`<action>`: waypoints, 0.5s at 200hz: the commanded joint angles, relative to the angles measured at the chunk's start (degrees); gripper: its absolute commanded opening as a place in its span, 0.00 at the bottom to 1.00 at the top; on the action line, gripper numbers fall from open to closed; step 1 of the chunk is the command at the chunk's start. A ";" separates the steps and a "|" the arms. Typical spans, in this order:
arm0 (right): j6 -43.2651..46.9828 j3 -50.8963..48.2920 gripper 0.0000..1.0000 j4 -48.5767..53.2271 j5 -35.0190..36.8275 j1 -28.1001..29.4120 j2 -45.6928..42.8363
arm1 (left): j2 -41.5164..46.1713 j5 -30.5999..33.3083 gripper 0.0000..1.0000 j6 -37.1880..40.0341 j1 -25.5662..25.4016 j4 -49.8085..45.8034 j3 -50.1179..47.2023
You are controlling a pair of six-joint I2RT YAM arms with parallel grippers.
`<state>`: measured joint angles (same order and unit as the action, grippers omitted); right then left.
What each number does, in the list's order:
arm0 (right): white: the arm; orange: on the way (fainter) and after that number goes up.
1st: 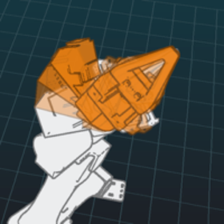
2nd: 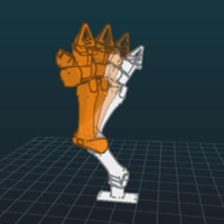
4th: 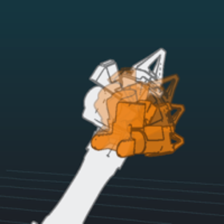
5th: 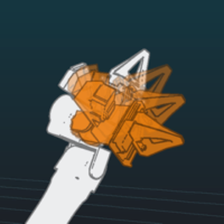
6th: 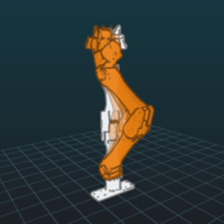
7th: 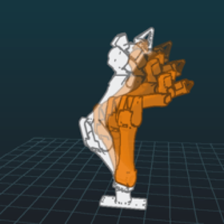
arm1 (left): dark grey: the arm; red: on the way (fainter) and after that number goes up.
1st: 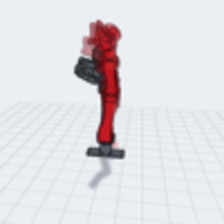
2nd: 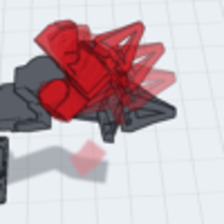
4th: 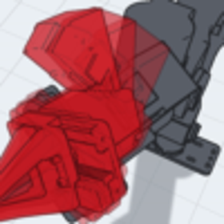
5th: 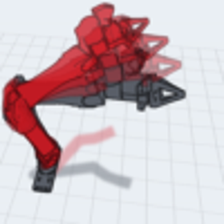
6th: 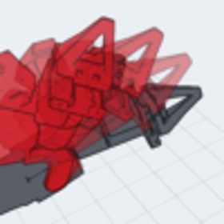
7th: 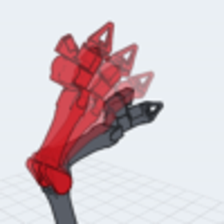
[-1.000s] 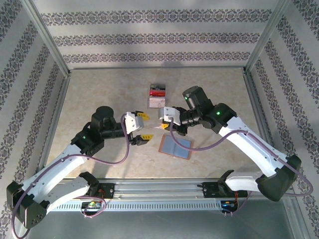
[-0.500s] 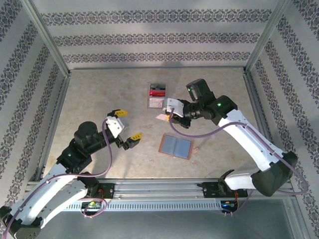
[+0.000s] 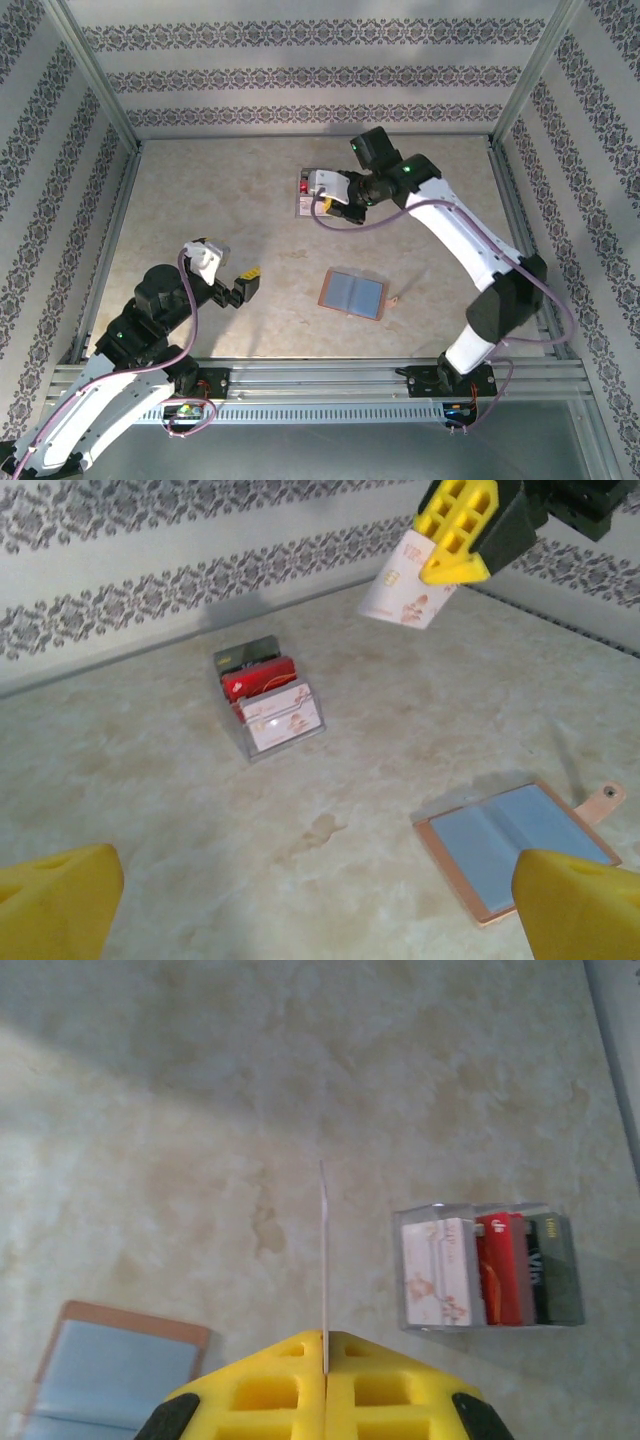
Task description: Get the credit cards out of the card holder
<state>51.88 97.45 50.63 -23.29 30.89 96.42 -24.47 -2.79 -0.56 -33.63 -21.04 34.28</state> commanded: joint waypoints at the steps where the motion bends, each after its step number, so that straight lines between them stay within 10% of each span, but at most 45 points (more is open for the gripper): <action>1: 5.16 6.96 0.00 5.18 6.77 0.34 6.03 | 0.50 3.27 1.00 -2.96 0.33 -4.10 -0.42; 100: 8.95 30.43 0.00 15.02 14.53 1.54 28.22 | -2.00 6.11 1.00 -0.61 0.37 -3.11 -4.18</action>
<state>59.29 123.13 61.39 -11.09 31.77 121.23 -25.23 1.72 -2.00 -33.63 -23.27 31.07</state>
